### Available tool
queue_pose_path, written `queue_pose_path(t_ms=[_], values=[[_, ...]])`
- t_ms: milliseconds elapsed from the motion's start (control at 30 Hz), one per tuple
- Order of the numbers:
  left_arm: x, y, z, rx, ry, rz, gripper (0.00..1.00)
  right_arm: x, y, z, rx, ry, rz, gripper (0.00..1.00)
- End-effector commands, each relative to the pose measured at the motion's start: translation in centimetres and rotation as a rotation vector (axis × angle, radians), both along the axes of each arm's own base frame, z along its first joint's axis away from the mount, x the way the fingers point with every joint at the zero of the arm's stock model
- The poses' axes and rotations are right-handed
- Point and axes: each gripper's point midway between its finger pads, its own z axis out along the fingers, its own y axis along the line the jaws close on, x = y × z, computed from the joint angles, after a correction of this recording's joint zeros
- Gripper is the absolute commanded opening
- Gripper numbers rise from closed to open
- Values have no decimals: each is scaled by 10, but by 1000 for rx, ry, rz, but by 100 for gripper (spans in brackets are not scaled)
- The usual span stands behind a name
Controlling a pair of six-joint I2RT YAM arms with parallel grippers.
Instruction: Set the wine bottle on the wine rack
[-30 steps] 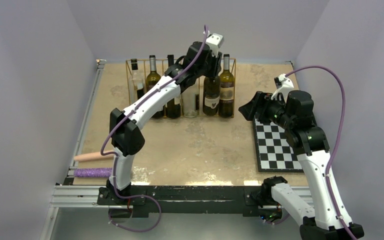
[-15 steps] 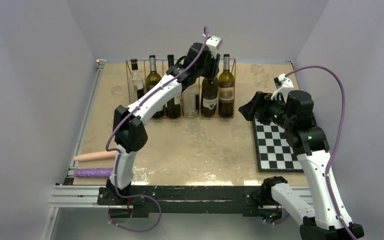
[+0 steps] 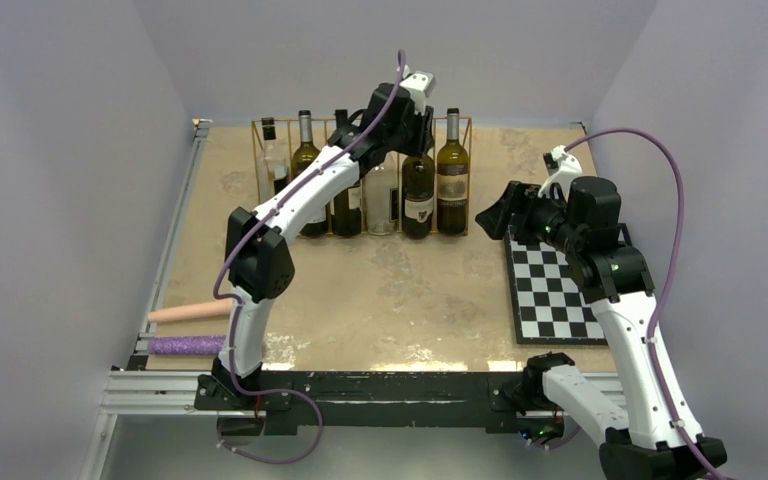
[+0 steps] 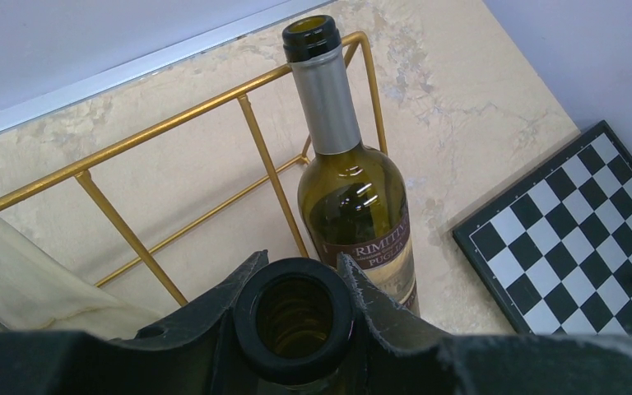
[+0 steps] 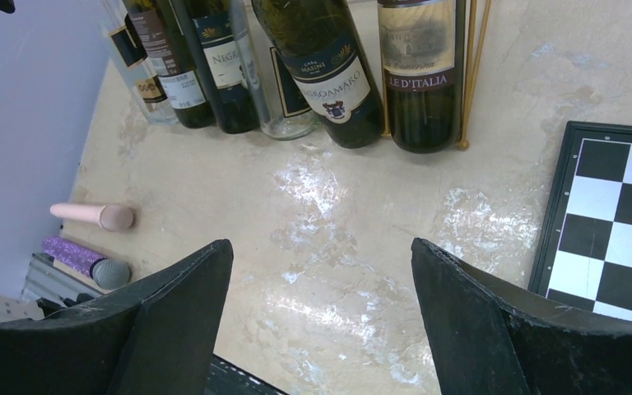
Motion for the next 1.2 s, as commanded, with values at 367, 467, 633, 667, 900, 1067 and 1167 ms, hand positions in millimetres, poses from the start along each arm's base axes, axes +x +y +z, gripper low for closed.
queue_pose_path(t_ms=[367, 467, 633, 667, 900, 1067, 1167], values=[[39, -4, 16, -58, -202, 29, 45, 5, -15, 5, -82, -30, -44, 85], [47, -4, 9, -43, -205, 48, 48, 5, -14, 5, -77, -31, -39, 85], [55, 0, 0, -27, -198, 98, 52, 6, -13, 4, -73, -33, -37, 85], [57, 3, 0, -25, -195, 117, 52, 6, -12, 4, -72, -33, -34, 85], [66, 11, -1, -7, -178, 189, 52, 6, -8, 5, -57, -39, -11, 85], [58, 14, 18, -29, -195, 185, 70, 6, -11, 6, -65, -46, -29, 87], [52, 17, 36, -48, -215, 176, 84, 8, -15, 7, -75, -47, -51, 89]])
